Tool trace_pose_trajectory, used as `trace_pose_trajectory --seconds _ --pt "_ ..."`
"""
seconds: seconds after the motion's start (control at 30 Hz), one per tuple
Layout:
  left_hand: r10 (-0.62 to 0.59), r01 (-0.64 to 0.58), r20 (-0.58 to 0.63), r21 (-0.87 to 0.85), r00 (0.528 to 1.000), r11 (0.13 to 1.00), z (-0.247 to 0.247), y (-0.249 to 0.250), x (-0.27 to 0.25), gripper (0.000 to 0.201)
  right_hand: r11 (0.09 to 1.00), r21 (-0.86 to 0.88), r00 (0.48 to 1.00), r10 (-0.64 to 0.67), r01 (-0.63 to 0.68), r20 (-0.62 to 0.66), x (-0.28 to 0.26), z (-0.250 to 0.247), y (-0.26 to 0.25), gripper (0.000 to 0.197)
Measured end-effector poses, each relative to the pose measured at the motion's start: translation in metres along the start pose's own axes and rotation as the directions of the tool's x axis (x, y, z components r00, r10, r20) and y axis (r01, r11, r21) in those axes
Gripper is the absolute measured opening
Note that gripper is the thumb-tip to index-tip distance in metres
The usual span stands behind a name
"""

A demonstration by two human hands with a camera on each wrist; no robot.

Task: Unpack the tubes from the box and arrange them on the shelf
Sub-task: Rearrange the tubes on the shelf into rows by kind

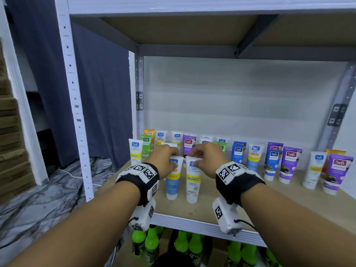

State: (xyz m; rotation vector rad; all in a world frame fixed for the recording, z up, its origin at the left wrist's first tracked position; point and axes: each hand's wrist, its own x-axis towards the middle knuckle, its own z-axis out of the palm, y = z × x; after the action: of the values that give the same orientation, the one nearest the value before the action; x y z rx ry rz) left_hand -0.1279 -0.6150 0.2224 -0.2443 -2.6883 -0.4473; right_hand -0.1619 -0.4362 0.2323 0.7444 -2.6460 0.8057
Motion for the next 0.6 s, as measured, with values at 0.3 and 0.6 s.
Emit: trace_pose_trajectory --seconds 0.3,0.6 --pt "-0.285 0.252 -0.022 -0.406 0.958 0.879 0.042 -0.019 -0.02 0.072 0.926 0.287 0.967 0.255 -0.245 0.003 -0.029 0.035 0.026 0.058" --pt "-0.328 0.32 0.028 -0.312 0.944 0.894 0.055 -0.027 -0.028 0.028 0.89 0.315 0.941 0.337 -0.329 0.029 -0.033 0.064 0.029 0.035"
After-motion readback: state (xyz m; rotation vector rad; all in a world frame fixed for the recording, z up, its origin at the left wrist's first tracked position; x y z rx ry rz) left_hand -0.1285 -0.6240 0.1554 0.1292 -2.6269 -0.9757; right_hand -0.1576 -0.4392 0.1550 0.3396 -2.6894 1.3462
